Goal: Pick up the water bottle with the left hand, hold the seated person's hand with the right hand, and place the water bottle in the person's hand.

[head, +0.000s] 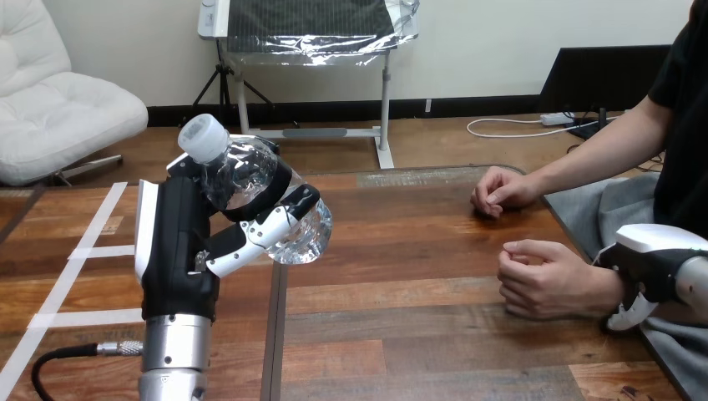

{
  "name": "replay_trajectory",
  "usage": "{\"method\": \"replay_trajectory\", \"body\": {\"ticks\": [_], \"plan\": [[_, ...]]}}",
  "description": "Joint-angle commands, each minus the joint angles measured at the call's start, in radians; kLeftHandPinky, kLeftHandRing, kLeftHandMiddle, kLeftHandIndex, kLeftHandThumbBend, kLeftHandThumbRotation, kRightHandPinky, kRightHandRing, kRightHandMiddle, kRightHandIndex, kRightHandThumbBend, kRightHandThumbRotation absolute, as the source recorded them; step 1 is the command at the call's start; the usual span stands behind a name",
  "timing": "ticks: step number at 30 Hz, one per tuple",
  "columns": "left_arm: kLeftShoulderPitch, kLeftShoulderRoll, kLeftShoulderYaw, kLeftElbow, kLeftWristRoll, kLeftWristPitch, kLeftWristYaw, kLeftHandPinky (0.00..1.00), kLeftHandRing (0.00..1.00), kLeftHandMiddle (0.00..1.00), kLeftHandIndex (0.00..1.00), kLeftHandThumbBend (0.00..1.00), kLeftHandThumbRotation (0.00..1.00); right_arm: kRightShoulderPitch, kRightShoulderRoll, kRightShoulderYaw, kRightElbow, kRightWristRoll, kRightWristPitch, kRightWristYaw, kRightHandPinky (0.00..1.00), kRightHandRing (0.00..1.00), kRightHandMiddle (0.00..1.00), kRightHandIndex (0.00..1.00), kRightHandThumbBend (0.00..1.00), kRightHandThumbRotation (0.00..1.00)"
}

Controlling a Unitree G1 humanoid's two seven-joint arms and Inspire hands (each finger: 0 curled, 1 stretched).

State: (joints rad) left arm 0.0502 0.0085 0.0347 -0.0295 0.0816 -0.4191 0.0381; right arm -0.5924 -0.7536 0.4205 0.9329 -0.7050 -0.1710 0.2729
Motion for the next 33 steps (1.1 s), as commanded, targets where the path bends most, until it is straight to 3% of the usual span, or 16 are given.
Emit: {"method": "replay_trajectory", "body": {"ticks": [1,8,11,16,20,23,29,33], "plan": [[-0.056,0.009,0.01,-0.003,-0.018,-0.026,0.001,0.46,0.44,0.46,0.52,0.6,0.0,0.012,0.04,0.013,-0.008,0.008,-0.016,-0.016,0.26,0.37,0.5,0.71,0.64,0.0],[-0.063,0.008,0.01,0.003,-0.007,-0.02,0.005,0.44,0.43,0.45,0.52,0.6,0.0,0.012,0.043,-0.007,-0.013,0.026,-0.002,-0.03,0.25,0.36,0.48,0.55,0.64,0.0],[-0.068,0.008,0.008,0.005,-0.003,-0.021,0.005,0.44,0.43,0.45,0.52,0.6,0.0,0.017,0.036,-0.011,-0.019,0.027,-0.02,-0.055,0.24,0.35,0.46,0.48,0.64,0.0],[-0.085,0.0,-0.003,0.007,0.002,-0.01,0.005,0.44,0.42,0.43,0.51,0.61,0.0,0.021,0.028,-0.034,-0.032,0.053,-0.028,-0.078,0.22,0.32,0.43,0.43,0.64,0.0],[-0.1,-0.011,-0.015,0.004,0.016,0.005,0.012,0.43,0.41,0.43,0.5,0.61,0.0,0.021,0.019,-0.046,-0.047,0.061,-0.034,-0.092,0.23,0.32,0.43,0.43,0.65,0.0],[-0.1,-0.021,-0.022,-0.011,0.01,0.026,0.01,0.42,0.41,0.42,0.5,0.61,0.0,0.018,0.023,-0.054,-0.054,0.069,-0.01,-0.08,0.22,0.32,0.42,0.43,0.65,0.0],[-0.111,-0.021,-0.03,-0.011,0.003,0.033,0.001,0.41,0.4,0.42,0.5,0.6,0.0,0.012,0.012,-0.043,-0.052,0.048,-0.032,-0.1,0.23,0.33,0.43,0.44,0.66,0.0],[-0.117,-0.024,-0.037,-0.017,0.008,0.047,0.003,0.4,0.4,0.42,0.5,0.6,0.0,0.009,0.009,-0.05,-0.069,0.054,-0.019,-0.084,0.25,0.36,0.46,0.48,0.66,0.0]]}}
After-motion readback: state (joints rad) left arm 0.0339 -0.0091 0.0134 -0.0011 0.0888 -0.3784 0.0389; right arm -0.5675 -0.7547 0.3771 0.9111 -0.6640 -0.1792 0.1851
